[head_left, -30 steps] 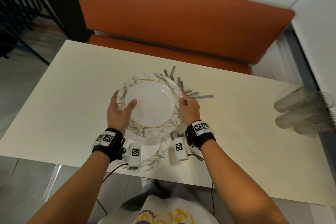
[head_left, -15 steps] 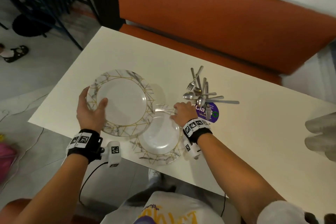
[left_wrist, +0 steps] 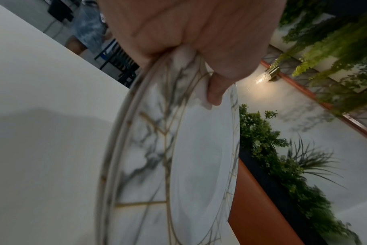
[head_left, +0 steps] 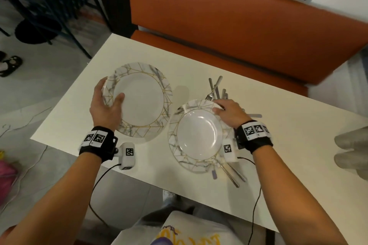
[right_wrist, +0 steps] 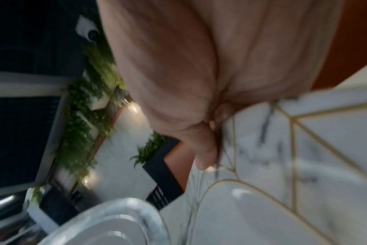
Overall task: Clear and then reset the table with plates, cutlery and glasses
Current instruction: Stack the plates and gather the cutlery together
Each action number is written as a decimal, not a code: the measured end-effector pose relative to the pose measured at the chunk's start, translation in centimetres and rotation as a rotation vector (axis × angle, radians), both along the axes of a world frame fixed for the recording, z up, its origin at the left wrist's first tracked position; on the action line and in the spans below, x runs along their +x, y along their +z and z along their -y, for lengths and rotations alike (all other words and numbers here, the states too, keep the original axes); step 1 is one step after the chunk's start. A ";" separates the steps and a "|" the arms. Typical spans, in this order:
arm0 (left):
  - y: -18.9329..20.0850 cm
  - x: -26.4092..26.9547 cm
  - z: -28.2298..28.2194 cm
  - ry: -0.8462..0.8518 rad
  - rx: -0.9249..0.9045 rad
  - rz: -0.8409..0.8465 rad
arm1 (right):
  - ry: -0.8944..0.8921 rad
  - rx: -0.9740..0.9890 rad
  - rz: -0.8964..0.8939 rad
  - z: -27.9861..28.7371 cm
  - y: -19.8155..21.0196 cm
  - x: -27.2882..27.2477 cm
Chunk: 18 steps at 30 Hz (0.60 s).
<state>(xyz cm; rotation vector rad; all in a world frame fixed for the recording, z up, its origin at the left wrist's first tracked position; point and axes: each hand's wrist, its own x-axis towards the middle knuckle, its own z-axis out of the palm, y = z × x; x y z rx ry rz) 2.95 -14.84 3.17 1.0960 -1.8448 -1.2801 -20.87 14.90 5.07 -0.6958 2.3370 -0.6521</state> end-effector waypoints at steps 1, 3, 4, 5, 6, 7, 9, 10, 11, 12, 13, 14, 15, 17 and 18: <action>0.0 -0.6 -0.3 -0.031 -0.003 0.001 | -0.013 -0.016 -0.007 -0.9 0.6 -0.8; -0.1 -1.8 -1.0 -0.098 -0.002 0.008 | -0.057 -0.084 0.001 -2.9 1.7 -2.3; -0.4 -2.3 -1.5 -0.135 0.004 0.006 | -0.084 -0.119 0.010 -3.8 2.0 -2.8; -0.6 -2.8 -2.1 -0.169 0.016 0.003 | -0.116 -0.151 0.021 -4.7 2.2 -3.2; -0.9 -3.3 -2.7 -0.200 0.029 -0.001 | -0.160 -0.183 0.037 -5.4 2.2 -3.4; -1.1 -3.8 -3.5 -0.227 0.045 -0.002 | -0.216 -0.221 0.060 -6.0 2.1 -3.4; -1.4 -4.9 -5.1 -0.253 0.101 -0.005 | -0.338 -0.310 0.111 -7.0 1.4 -3.1; -1.5 -5.4 -6.0 -0.253 0.156 -0.016 | -0.401 -0.348 0.123 -7.4 1.0 -2.8; -1.6 -5.8 -6.8 -0.256 0.235 -0.034 | -0.462 -0.371 0.127 -7.8 0.5 -2.5; -1.8 -6.2 -7.5 -0.264 0.322 -0.059 | -0.520 -0.386 0.134 -8.2 0.0 -2.1; -1.8 -6.6 -8.3 -0.264 0.401 -0.079 | -0.574 -0.399 0.135 -8.6 -0.6 -1.7; -1.9 -7.0 -8.9 -0.262 0.462 -0.092 | -0.608 -0.407 0.125 -8.9 -1.0 -1.1; -1.9 -7.5 -9.7 -0.271 0.514 -0.107 | -0.627 -0.396 0.104 -9.2 -1.6 -0.6; -1.8 -8.5 -11.2 -0.295 0.575 -0.118 | -0.635 -0.352 0.057 -9.6 -2.9 0.4; -1.9 -9.0 -12.0 -0.307 0.594 -0.112 | -0.638 -0.333 0.054 -9.7 -3.2 1.1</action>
